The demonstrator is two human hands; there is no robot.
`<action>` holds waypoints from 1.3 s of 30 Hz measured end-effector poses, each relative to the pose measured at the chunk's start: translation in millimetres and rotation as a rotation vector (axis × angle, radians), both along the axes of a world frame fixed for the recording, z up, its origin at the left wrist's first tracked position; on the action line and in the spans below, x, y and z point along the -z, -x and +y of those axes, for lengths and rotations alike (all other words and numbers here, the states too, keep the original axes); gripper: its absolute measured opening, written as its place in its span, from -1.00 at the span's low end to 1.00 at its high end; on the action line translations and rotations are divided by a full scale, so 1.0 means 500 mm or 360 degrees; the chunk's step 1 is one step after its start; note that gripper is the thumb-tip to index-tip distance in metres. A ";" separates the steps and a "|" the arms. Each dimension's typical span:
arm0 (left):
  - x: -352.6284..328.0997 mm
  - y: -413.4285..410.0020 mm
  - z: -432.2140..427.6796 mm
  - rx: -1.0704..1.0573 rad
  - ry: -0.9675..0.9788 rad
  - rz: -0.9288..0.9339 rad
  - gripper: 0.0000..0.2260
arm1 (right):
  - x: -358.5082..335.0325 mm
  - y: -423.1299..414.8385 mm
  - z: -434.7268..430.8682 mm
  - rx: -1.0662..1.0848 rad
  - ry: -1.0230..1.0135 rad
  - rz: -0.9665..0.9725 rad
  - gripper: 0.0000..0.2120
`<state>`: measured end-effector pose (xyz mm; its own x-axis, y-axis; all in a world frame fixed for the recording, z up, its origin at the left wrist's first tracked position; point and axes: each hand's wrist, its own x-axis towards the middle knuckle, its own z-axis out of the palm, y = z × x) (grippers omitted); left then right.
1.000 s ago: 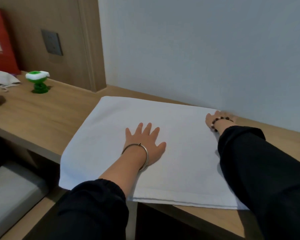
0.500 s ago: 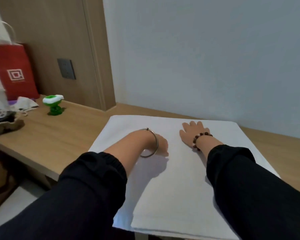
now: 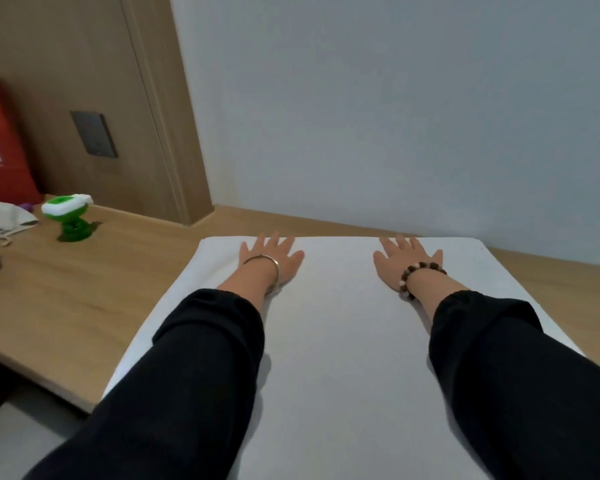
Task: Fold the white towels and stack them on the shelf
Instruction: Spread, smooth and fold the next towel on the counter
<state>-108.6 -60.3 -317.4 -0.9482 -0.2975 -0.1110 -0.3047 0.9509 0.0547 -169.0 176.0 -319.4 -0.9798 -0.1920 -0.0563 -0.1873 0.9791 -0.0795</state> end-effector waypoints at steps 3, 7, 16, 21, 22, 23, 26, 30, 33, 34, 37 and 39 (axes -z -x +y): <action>0.006 -0.019 -0.070 -0.0142 0.0057 0.0023 -0.46 | 0.002 0.010 0.035 0.0232 0.0004 -0.0005 -0.43; 0.012 -0.033 -0.088 -0.0332 0.0041 0.0053 -0.43 | 0.008 0.016 0.069 0.0501 0.0017 -0.0014 -0.40; -0.007 -0.120 -0.024 -0.0202 0.0022 -0.0078 -0.47 | -0.026 -0.056 0.056 0.0480 -0.0054 -0.0204 -0.41; 0.000 -0.210 0.120 0.0472 0.0053 -0.0097 -0.46 | -0.026 -0.183 0.024 0.0003 -0.0093 -0.0261 -0.40; 0.006 -0.232 0.141 0.0523 0.0056 -0.0084 -0.46 | -0.024 -0.212 0.022 -0.0067 -0.0088 -0.0257 -0.40; 0.012 -0.255 0.159 0.0551 0.0062 -0.0063 -0.47 | -0.020 -0.240 0.024 -0.0115 -0.0082 -0.0257 -0.41; 0.018 -0.305 0.189 0.0511 0.0087 -0.0021 -0.48 | -0.018 -0.313 0.041 -0.0178 -0.0074 -0.0275 -0.42; 0.007 -0.343 0.197 0.0402 0.0066 -0.0001 -0.49 | -0.018 -0.400 0.075 -0.0221 -0.0076 -0.0263 -0.42; 0.006 -0.364 0.200 0.0378 0.0046 0.0019 -0.50 | -0.007 -0.450 0.110 -0.0294 -0.0091 -0.0239 -0.42; 0.006 -0.369 0.201 0.0374 0.0026 0.0066 -0.50 | -0.003 -0.462 0.123 -0.0324 -0.0096 -0.0221 -0.42; -0.001 -0.382 0.208 0.0347 0.0037 0.0282 -0.57 | -0.002 -0.477 0.148 -0.0383 -0.0106 -0.0163 -0.44; -0.014 -0.388 0.220 0.0349 0.0139 0.0327 -0.60 | -0.010 -0.475 0.151 -0.0398 -0.0125 -0.0187 -0.44</action>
